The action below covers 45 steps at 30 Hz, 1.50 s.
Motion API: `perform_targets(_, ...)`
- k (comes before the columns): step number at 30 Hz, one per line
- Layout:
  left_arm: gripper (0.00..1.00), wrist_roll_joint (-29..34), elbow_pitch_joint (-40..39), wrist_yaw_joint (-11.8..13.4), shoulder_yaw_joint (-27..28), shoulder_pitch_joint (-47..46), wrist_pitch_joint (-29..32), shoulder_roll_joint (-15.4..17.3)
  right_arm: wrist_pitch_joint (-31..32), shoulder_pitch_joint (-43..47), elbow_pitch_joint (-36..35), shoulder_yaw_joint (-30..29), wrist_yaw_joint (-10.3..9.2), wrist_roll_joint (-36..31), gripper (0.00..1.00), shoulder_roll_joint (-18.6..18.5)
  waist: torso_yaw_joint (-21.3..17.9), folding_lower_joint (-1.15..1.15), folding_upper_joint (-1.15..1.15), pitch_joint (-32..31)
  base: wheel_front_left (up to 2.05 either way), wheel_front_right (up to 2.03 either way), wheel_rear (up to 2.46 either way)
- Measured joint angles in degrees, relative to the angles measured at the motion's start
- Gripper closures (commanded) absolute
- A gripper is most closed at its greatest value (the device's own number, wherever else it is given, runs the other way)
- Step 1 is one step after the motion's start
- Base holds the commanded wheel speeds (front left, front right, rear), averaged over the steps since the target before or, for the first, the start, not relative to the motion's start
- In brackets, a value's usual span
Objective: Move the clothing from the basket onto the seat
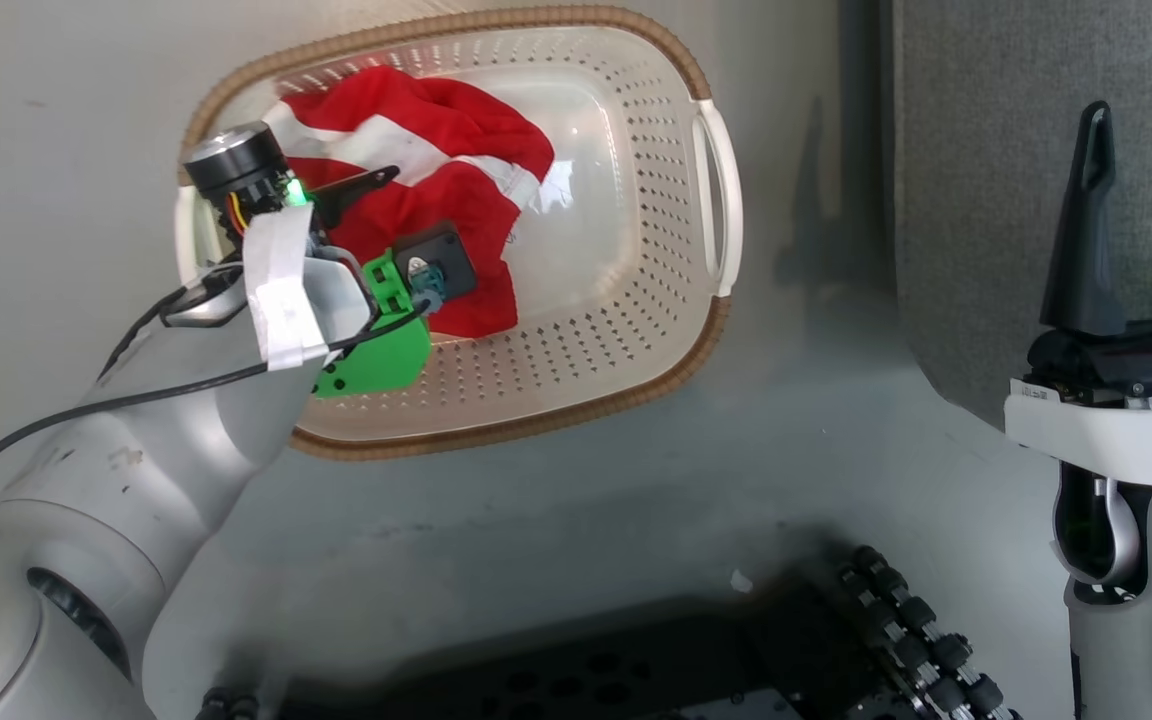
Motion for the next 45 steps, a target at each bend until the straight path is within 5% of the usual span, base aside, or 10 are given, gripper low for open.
perform_targets(17,0.04,0.9,6.9,0.0,-0.6,-2.4,2.9,0.9,0.0,-1.3,0.5,2.1,0.0,1.0,0.0,0.0,-5.0,-0.01,0.0,6.8,0.0,0.0,0.0)
perform_targets(18,1.0,1.0,7.2,0.0,-0.6,-2.4,2.9,0.8,0.0,-1.3,0.6,2.0,0.0,1.0,0.0,0.0,-5.1,-0.01,0.0,7.0,0.0,0.0,0.0)
perform_targets(29,1.0,-0.5,8.7,0.2,0.1,-5.0,-2.9,-0.8,0.0,-2.3,1.3,1.4,-0.01,1.8,0.0,0.0,-4.0,-0.01,0.0,6.0,0.0,0.0,0.0)
perform_targets(35,1.0,-3.9,8.0,2.7,2.6,-2.5,-6.5,-3.6,0.0,-2.3,2.2,0.6,-0.01,0.7,0.0,0.0,-2.7,-0.01,0.0,2.4,0.0,0.0,0.0)
perform_targets(45,1.0,-12.6,-4.3,4.5,11.6,10.0,-7.5,-4.4,0.0,0.9,5.1,0.3,-0.01,-0.7,0.0,0.0,-0.2,-0.02,0.0,-7.9,0.0,0.0,0.0)
